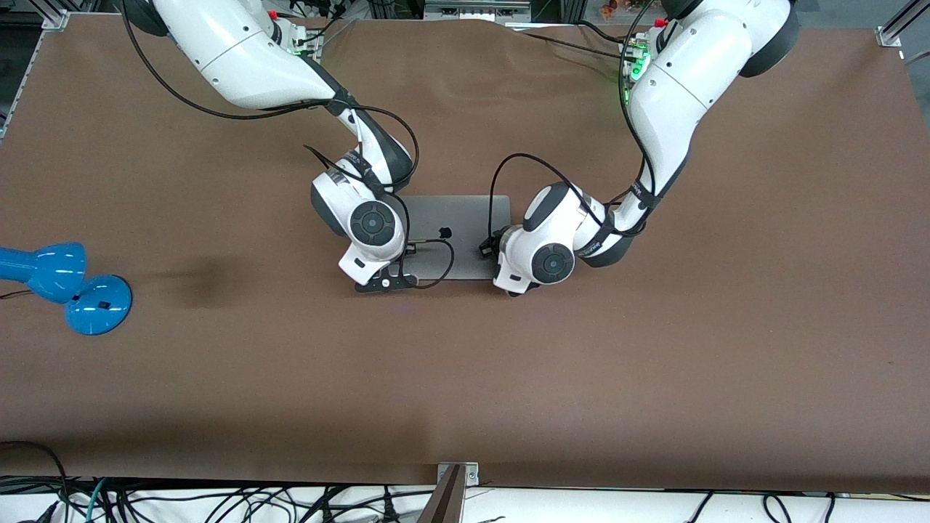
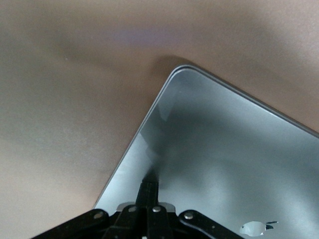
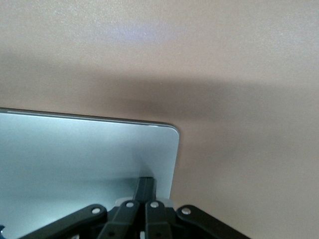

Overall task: Close laptop with both arms from behind
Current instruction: 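Lift both grippers up off the closed laptop lid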

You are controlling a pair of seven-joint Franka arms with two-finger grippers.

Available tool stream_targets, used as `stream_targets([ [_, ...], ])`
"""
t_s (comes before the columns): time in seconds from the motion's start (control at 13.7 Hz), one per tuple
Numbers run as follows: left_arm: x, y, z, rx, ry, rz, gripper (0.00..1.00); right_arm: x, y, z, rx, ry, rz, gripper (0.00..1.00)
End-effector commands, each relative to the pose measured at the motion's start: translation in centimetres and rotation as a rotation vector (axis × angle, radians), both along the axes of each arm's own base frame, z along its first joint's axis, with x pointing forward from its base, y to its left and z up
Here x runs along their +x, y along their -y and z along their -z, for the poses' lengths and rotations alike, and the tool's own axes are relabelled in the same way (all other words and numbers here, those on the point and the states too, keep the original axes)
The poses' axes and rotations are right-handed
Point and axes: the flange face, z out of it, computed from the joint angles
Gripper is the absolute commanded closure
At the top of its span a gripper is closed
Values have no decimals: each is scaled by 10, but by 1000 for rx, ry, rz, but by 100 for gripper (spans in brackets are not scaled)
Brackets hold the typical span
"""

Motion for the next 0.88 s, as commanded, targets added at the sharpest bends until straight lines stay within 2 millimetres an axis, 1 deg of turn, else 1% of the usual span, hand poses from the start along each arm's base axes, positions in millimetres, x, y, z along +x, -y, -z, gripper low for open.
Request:
stream_targets([
  [0.0, 7, 4, 7, 7, 31, 18, 88, 15, -5, -11, 24, 36, -15, 90],
  [0.07, 9, 2, 5, 6, 31, 9, 44, 21, -7, -23, 32, 54, 4, 25],
  [0.15, 13, -2, -2, 9, 50, 15, 0, 22, -7, -28, 31, 62, -2, 0],
  [0.22, 16, -3, -13, 25, 86, 39, 0, 28, -2, -50, 36, 84, -7, 0],
  [0.29, 20, -6, -24, 33, 101, 44, 0, 35, 11, -62, 28, 89, 11, 0],
  [0.37, 21, -8, -42, 35, 110, 47, 0, 41, 22, -79, 25, 100, 21, 0],
  [0.51, 24, -14, -79, 47, 122, 55, 0, 51, 42, -102, 24, 106, 34, 0],
  [0.58, 24, -22, -100, 59, 118, 70, 0, 53, 50, -110, 19, 106, 53, 0],
  [0.66, 29, -34, -128, 67, 139, 51, 0, 54, 57, -120, 6, 102, 65, 0],
  [0.73, 30, -50, -153, 70, 162, 44, 0, 58, 73, -126, -8, 88, 87, 0],
  [0.8, 28, -61, -176, 77, 180, 41, 0, 61, 88, -138, -20, 85, 105, 0],
])
